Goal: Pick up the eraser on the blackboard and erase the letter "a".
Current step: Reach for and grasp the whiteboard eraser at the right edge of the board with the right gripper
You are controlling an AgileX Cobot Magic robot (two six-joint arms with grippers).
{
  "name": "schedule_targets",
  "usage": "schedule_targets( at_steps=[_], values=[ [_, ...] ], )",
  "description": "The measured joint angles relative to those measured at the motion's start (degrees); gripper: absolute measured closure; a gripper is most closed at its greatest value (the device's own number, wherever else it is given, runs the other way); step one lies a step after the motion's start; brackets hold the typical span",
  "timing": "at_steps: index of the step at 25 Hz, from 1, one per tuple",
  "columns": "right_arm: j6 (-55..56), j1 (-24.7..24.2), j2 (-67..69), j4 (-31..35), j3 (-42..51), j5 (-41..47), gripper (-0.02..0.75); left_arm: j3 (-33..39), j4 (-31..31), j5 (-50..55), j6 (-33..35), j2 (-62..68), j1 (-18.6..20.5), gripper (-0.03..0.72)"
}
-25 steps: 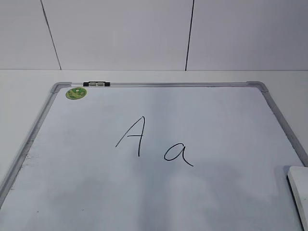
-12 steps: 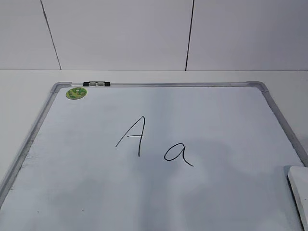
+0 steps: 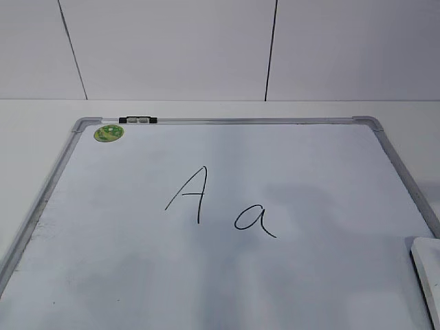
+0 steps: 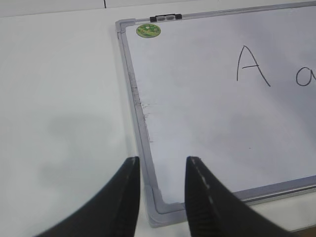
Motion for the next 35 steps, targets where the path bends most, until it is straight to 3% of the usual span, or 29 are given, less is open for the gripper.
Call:
schedule_targets(
  at_steps=[10, 24, 35],
  values=[
    [0.0, 0.1, 4.5, -2.6, -5.2, -1.8, 0.164, 0.0, -0.1, 0.0, 0.0, 0.0, 0.0, 0.454],
    [3.1, 4.5, 18.6, -2.6, -9.6, 1.1, 0.164, 0.0, -0.4, 0.0, 0.0, 0.0, 0.0, 0.450],
    [3.4, 4.5, 25.5, -3.5, -10.9, 3.9, 0.076, 0.0, -0.4, 0.0, 0.0, 0.0, 0.0, 0.449]
  ],
)
